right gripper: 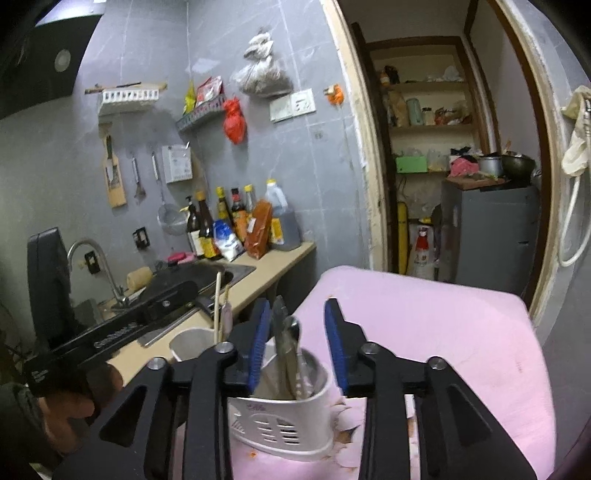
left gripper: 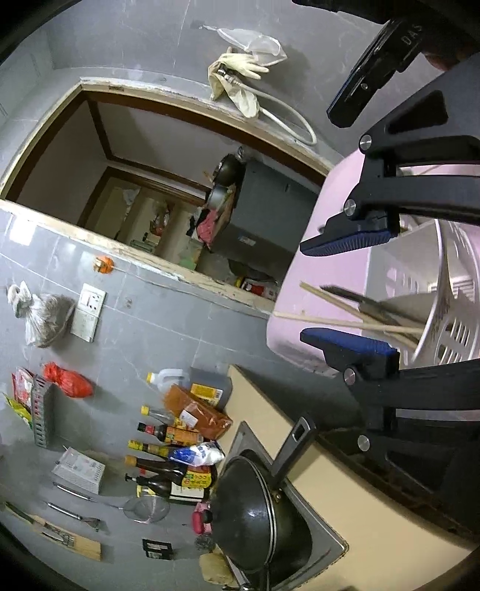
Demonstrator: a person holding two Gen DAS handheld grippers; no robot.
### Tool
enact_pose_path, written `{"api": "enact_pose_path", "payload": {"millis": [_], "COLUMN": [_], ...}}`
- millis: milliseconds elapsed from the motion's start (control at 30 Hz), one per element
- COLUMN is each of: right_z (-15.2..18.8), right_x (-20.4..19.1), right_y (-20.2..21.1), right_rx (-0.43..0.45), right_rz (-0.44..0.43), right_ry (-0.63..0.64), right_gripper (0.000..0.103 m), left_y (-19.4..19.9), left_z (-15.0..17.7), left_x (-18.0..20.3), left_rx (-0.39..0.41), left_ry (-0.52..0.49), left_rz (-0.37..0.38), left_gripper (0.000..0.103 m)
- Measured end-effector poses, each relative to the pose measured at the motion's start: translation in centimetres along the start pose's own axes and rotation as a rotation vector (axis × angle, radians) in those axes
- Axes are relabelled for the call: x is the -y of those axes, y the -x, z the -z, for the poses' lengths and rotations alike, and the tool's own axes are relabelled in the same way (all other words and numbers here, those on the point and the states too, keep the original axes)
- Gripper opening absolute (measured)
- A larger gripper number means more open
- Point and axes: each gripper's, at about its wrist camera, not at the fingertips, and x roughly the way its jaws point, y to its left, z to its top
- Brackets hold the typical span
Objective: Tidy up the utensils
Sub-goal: 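Lower both utensils into the caddy and open both tools, then move both open tools back toward the remaining chopsticks on the cloth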
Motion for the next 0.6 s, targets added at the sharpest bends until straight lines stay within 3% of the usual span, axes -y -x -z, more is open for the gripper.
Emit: {"api": "enact_pose_path", "payload": {"millis": [67,133,200,367,467,600], "right_z": [-0.3,-0.6,-0.8,-0.7,-0.3,0.5], "right_x": [0.7,1.4,2.2,4.5,6.2,8.5], "right_y": [0.9,1.8,2.6,4.6,6.1,7.4], "right_rx": [0.025,0.045,0.052,0.074,0.08,0.055], "right_rz": [0.017,0.03,0.049,0.104,0.149,0.218], "right_ry": [-0.012,-0.018,-0.021,-0.04,-0.047,-0.057], "right_gripper": [0.055,0.06,0.073,0.087,0.101,0.103], "left_y": [0.3,0.6,0.9,0.7,0.4,0.0], "left_z": [-0.3,-0.5,-0.6,-0.3,0.2,1.7], "left_x": [1.1,2.0,2.7,5.3,7.1,9.5], "left_rx": [-0.005,0.007,0.021,0.023,0.017,0.0], "left_ry": [-0.027,-0.04,-0.045,-0.086,-0.117,-0.149], "left_rz": [-0.003,0.005,0.014,0.021,0.034,0.06], "left_gripper": [0.041,0.056,0.065,0.088,0.094,0.096]}}
